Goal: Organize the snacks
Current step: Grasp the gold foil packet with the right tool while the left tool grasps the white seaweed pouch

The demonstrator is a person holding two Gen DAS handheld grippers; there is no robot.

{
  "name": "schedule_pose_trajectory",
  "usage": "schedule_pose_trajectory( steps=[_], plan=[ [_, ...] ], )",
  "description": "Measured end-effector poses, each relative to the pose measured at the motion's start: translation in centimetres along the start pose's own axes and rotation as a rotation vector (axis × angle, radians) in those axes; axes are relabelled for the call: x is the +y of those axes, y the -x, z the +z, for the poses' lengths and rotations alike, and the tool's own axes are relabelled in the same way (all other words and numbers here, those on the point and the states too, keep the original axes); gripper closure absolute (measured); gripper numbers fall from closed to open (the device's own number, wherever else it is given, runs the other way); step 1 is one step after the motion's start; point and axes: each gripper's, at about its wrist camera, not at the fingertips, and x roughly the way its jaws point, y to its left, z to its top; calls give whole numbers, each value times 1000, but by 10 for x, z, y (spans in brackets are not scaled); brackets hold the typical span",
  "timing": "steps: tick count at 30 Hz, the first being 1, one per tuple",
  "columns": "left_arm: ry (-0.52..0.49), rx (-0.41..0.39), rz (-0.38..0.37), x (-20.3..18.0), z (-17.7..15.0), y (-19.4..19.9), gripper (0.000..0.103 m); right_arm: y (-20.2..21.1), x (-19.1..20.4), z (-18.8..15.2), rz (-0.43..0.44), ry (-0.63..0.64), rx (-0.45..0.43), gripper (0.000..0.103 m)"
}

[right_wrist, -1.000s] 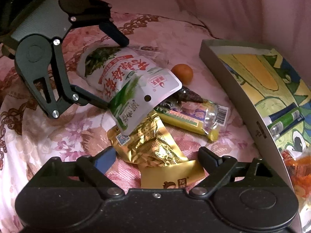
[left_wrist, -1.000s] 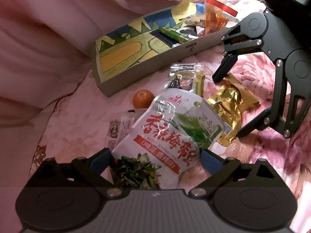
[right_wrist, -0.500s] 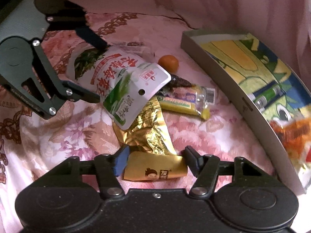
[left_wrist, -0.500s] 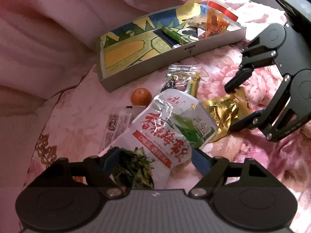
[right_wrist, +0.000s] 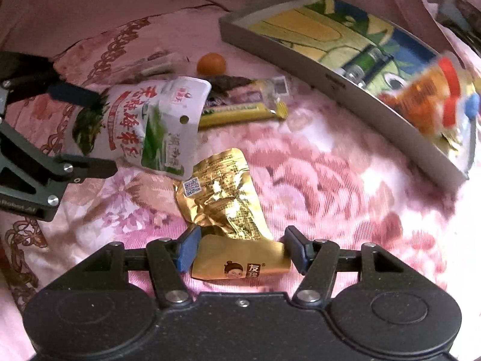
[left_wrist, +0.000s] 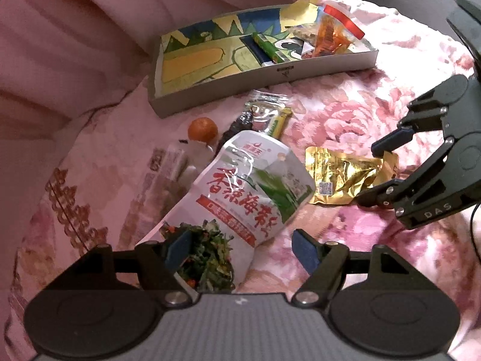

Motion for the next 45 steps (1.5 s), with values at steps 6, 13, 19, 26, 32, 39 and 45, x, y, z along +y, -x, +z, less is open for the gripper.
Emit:
schedule_pose_trajectory(
  steps=[6, 13, 19, 26, 32, 39, 45],
  plan=[
    [11, 43, -42, -5, -3, -1, 27, 2, 3, -4, -9, -4, 0, 40],
    [20, 36, -4, -2, -3, -4, 23, 0, 2, -4, -12, 1, -6, 37],
    [-3, 30, 22, -4, 0, -10, 21, -3, 7, -2, -28, 32, -31, 30],
    [-8, 42, 29, -5, -1, -15, 21, -6, 7, 0, -12, 18, -24, 22],
    [-10, 51, 32, -5, -1, -15, 29, -5, 8, -1, -14, 24, -23, 22],
    [-6, 50, 28, -4, -1, -13, 42, -5, 10, -3, -19, 27, -29, 26],
    [-14, 42, 8, -6, -2, -9, 45, -4, 12, -5, -19, 32, -35, 33]
  ],
)
